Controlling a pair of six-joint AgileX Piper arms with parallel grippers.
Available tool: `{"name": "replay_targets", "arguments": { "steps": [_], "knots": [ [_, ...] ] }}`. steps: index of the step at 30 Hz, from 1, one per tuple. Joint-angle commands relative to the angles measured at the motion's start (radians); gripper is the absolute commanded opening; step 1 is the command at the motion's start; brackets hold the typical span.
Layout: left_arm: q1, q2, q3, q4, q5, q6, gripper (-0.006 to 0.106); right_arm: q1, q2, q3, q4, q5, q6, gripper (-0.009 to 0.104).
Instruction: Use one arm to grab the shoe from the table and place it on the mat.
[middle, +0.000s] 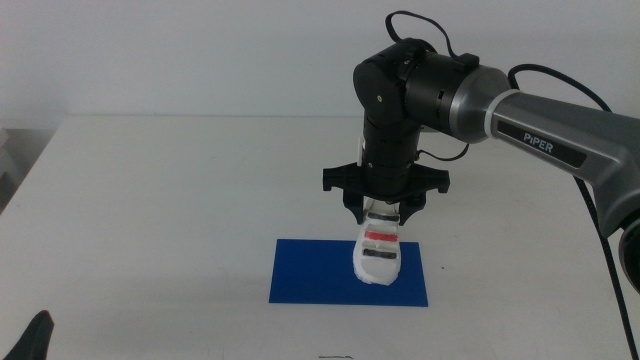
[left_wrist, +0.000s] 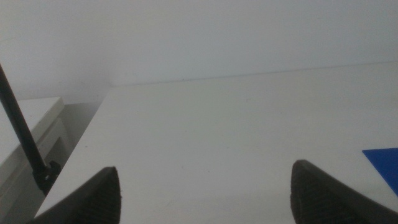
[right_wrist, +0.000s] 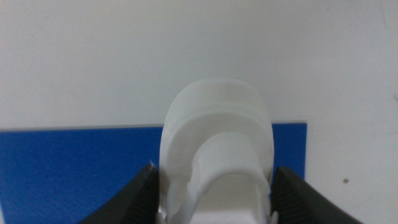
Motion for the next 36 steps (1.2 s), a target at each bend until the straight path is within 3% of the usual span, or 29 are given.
{"name": "replay_targets", "arguments": {
  "steps": [1,10,12,19,29,36],
  "knots": [
    [-0.005,-0.019,-0.003,-0.009,-0.083,-0.015,0.094,-0.002,-0.064,-0.033,-0.015,0.080,0.052,0.002],
    [-0.005,-0.019,-0.003,-0.009,-0.083,-0.015,0.094,-0.002,-0.062,-0.033,0.091,0.073,0.658,0.002],
    [-0.005,-0.019,-0.003,-0.009,-0.083,-0.015,0.094,-0.002,-0.062,-0.033,0.084,0.080,0.752,0.002],
    [-0.005,-0.019,-0.003,-0.009,-0.083,-0.015,0.094,-0.002,-0.062,-0.033,0.082,0.081,0.841,0.002],
    [-0.005,-0.019,-0.003,-0.009,-0.083,-0.015,0.094,0.010,-0.062,-0.033,0.191,0.081,1.434,0.002],
    [-0.005,-0.019,-0.003,-0.009,-0.083,-0.015,0.094,0.014,-0.046,-0.033,0.188,0.081,1.444,0.002]
  ]
}}
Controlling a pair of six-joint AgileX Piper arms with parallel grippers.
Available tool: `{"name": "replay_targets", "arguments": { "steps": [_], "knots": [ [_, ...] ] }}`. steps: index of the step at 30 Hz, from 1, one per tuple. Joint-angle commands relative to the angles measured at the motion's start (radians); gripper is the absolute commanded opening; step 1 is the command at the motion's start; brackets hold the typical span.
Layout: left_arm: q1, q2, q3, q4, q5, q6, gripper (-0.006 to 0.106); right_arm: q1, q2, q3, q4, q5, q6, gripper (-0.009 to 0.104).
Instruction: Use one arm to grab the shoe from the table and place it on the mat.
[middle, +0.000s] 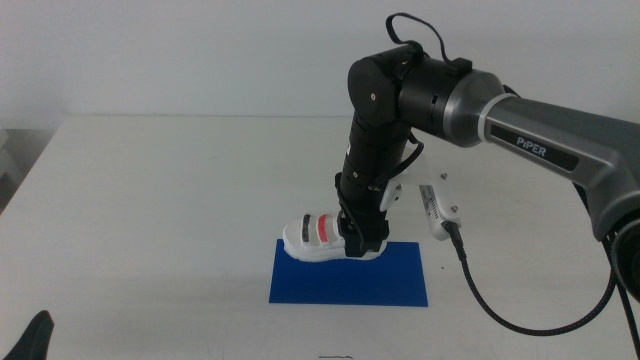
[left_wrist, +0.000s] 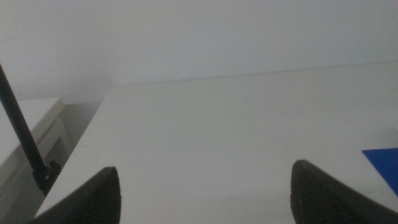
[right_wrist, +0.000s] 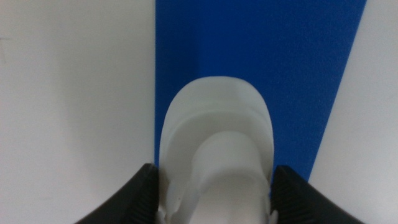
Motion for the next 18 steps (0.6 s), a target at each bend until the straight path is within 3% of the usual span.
{"name": "replay_targets", "arguments": {
  "steps": [1,7,16,18],
  "knots": [
    [-0.005,-0.019,-0.003,-0.009,-0.083,-0.015,0.094,0.002,-0.053,-0.033,-0.004,0.082,0.018,0.002],
    [-0.005,-0.019,-0.003,-0.009,-0.083,-0.015,0.094,0.001,-0.049,-0.033,-0.070,0.082,0.013,0.002],
    [-0.005,-0.019,-0.003,-0.009,-0.083,-0.015,0.094,0.001,-0.048,-0.033,-0.088,0.082,0.018,-0.001],
    [-0.005,-0.019,-0.003,-0.009,-0.083,-0.015,0.094,0.002,-0.047,-0.028,-0.054,0.083,0.018,-0.001]
  ]
}}
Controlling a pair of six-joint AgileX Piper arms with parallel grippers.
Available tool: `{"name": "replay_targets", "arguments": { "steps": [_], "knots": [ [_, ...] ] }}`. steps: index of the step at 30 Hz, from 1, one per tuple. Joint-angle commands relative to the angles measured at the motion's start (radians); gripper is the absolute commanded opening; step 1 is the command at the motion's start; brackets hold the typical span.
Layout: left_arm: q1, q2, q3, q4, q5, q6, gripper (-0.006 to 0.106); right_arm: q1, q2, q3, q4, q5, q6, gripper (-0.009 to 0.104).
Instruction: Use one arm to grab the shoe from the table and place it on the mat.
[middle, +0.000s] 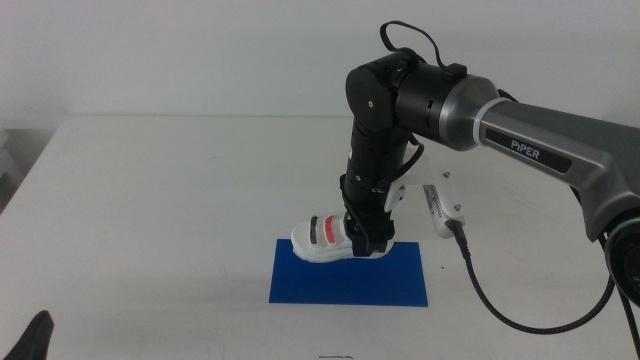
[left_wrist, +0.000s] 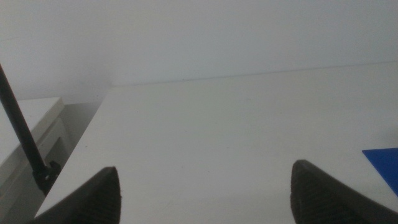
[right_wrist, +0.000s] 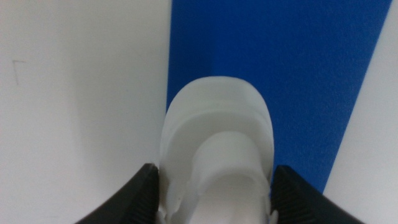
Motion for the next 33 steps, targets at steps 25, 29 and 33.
{"name": "replay_targets", "arguments": {
  "steps": [25,29,33],
  "knots": [
    [-0.005,-0.019,-0.003,-0.009,-0.083,-0.015,0.094,-0.002,-0.019,-0.016,-0.041,0.084,0.017,-0.001],
    [-0.005,-0.019,-0.003,-0.009,-0.083,-0.015,0.094,-0.002,-0.015,-0.016,-0.039,0.084,0.017,-0.001],
    [-0.005,-0.019,-0.003,-0.009,-0.083,-0.015,0.094,-0.002,-0.016,-0.016,-0.077,0.084,0.017,-0.001]
  ]
}}
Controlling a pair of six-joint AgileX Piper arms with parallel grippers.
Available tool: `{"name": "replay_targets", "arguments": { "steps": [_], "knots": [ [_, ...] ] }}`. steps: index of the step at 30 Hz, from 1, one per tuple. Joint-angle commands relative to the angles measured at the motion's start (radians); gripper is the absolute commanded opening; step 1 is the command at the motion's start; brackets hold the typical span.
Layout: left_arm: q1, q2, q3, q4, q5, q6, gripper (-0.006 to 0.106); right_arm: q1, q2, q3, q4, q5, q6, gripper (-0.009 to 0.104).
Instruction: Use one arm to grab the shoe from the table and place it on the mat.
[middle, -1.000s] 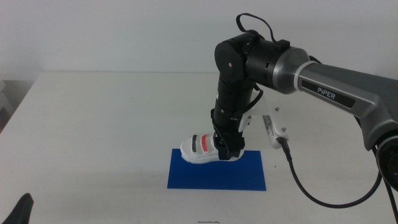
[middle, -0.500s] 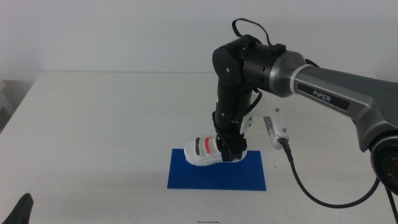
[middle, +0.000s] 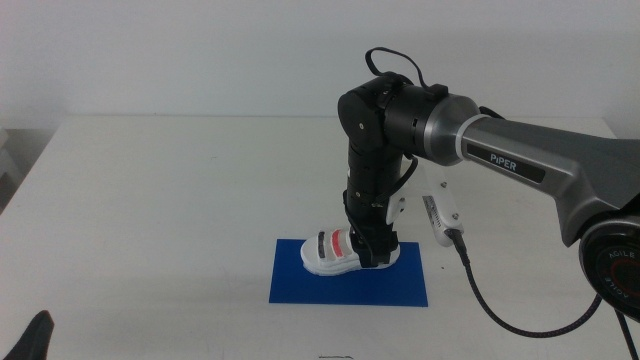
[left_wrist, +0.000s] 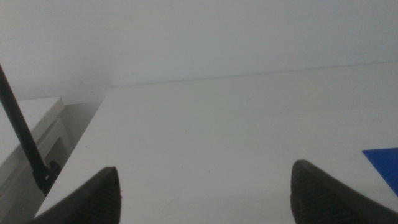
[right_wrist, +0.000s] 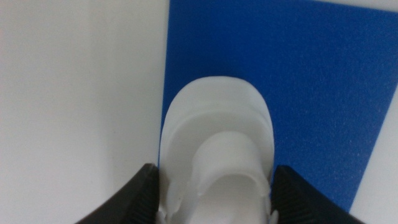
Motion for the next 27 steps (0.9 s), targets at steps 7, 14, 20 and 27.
{"name": "replay_targets", "arguments": {
  "steps": [7,14,20,27],
  "knots": [
    [-0.005,-0.019,-0.003,-0.009,-0.083,-0.015,0.094,-0.003,-0.082,-0.022,0.002,0.088,0.017,-0.001],
    [-0.005,-0.019,-0.003,-0.009,-0.083,-0.015,0.094,-0.003,-0.111,-0.022,-0.038,0.090,0.017,-0.001],
    [-0.005,-0.019,-0.003,-0.009,-0.083,-0.015,0.094,-0.004,-0.103,-0.022,0.014,0.090,0.017,-0.001],
    [-0.005,-0.019,-0.003,-0.009,-0.083,-0.015,0.094,-0.006,-0.075,-0.021,0.028,0.090,0.017,-0.001]
  ]
}}
